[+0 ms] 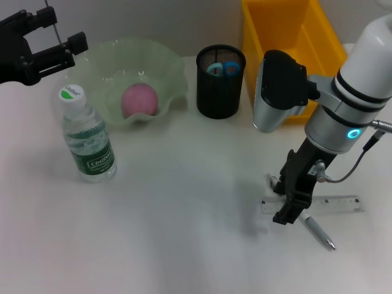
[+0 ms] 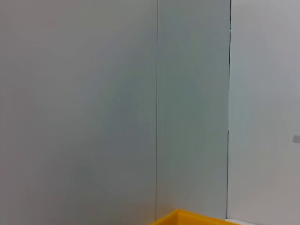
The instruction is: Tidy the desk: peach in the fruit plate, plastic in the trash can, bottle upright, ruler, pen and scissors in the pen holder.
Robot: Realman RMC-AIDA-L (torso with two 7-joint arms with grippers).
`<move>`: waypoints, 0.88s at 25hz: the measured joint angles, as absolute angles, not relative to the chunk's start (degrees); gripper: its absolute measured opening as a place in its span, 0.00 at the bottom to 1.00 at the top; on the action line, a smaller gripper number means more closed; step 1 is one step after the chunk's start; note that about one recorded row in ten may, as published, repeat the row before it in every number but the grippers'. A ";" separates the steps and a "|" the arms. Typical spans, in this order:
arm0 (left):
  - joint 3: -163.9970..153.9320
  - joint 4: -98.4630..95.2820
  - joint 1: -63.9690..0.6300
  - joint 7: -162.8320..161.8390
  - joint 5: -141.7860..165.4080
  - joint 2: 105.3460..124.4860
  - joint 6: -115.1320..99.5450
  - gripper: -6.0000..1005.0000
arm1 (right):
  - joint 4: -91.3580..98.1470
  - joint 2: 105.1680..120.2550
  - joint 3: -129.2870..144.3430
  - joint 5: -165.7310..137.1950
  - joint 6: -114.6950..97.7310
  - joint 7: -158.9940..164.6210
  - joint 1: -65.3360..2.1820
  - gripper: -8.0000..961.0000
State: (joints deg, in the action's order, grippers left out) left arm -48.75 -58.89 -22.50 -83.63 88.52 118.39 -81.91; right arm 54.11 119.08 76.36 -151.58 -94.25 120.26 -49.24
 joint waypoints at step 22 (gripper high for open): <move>-49.04 -58.88 -22.59 -83.72 88.46 118.44 -82.34 0.80 | 51.96 119.43 80.65 -151.42 -88.44 121.13 -49.73 0.67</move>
State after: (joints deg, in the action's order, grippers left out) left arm -49.04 -58.88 -22.59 -83.72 88.46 118.44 -82.34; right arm 51.97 119.43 80.65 -151.42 -88.44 121.13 -49.73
